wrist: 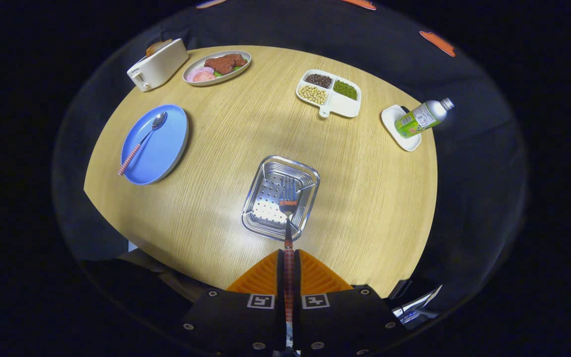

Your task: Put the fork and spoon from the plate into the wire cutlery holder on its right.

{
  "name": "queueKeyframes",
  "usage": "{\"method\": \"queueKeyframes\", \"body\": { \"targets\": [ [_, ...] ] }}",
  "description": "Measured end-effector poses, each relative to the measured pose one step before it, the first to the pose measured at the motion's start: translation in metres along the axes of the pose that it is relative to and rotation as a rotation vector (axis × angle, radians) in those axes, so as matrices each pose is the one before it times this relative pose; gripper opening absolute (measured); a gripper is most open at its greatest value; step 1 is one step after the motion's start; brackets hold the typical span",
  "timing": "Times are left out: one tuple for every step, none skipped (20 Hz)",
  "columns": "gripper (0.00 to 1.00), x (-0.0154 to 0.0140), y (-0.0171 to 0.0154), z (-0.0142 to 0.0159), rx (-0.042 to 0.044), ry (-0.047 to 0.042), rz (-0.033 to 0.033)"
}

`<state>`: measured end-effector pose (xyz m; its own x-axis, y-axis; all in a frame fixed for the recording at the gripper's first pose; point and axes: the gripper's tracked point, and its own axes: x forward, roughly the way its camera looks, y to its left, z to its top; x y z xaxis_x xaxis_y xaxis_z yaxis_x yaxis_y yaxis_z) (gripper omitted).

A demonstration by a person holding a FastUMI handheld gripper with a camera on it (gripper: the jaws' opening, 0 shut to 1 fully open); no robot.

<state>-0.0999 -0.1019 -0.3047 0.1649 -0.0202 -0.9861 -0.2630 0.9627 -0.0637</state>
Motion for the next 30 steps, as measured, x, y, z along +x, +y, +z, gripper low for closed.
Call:
{"method": "queueKeyframes", "body": {
  "targets": [
    [0.06,0.00252,0.00062,0.0036,-0.00279,0.01271,0.01176],
    [0.06,0.00244,0.0002,0.00298,0.00294,0.01582,0.00974],
    [0.06,0.00157,-0.00003,0.00354,0.00107,0.01074,0.00992],
    [0.06,0.00368,-0.00104,0.00337,0.00395,0.01037,0.00325],
    [0.06,0.00295,-0.00087,0.00146,0.00402,0.01426,0.00623],
    [0.06,0.00165,-0.00155,0.0026,0.009,0.00422,0.00413],
    [0.06,0.00003,-0.00146,0.00179,0.01096,0.00736,0.00346],
    [0.06,0.00138,0.00027,0.00233,0.00957,0.00263,0.00654],
    [0.06,-0.00054,-0.0001,0.00127,0.00918,0.00741,0.00649],
    [0.07,0.00045,0.00003,-0.00129,0.00453,0.00832,0.0055],
    [0.07,-0.00006,-0.00029,-0.0004,0.00387,0.00514,-0.00122],
    [0.08,0.0007,0.0,-0.00056,-0.00157,0.00307,-0.00123],
    [0.08,-0.00101,0.00027,-0.00132,0.00124,0.00539,-0.00272],
    [0.08,-0.00067,0.00065,-0.00198,-0.00596,0.0001,0.0002],
    [0.08,-0.0007,0.00123,-0.00224,-0.00635,0.00273,0.00163],
    [0.08,-0.00046,0.00063,-0.00349,-0.01731,0.00632,-0.00075],
    [0.08,-0.00039,-0.00009,-0.00024,0.00486,0.00249,-0.00108],
    [0.08,-0.00054,0.00172,-0.00265,0.00397,0.00669,0.00449],
    [0.08,-0.00028,0.00083,0.00054,0.00205,0.00118,0.0052],
    [0.08,-0.00086,0.00158,-0.00232,0.0024,0.00697,0.00788],
    [0.08,-0.00032,0.00113,-0.00126,0.00353,0.00939,0.00893],
    [0.08,0.00025,-0.00078,-0.00027,0.01043,0.00396,0.00039],
    [0.08,-0.00021,-0.00145,0.00087,0.00539,-0.00035,-0.00438],
    [0.1,0.0002,-0.00158,0.00171,0.01311,-0.00492,-0.0037],
    [0.11,-0.00085,0.00094,0.00194,0.01309,-0.00071,0.00687],
    [0.12,0.00047,0.00172,0.00082,0.01202,0.00097,0.01204],
    [0.12,-0.00096,0.00016,0.00133,0.00915,0.00239,0.00596],
    [0.12,-0.00126,0.00019,0.00052,0.00181,0.00044,0.00482],
    [0.12,-0.00194,-0.0009,0.00199,0.00299,-0.00894,-0.00005],
    [0.12,-0.00078,-0.00141,0.00228,0.00354,-0.01201,-0.00208]
  ]
}}
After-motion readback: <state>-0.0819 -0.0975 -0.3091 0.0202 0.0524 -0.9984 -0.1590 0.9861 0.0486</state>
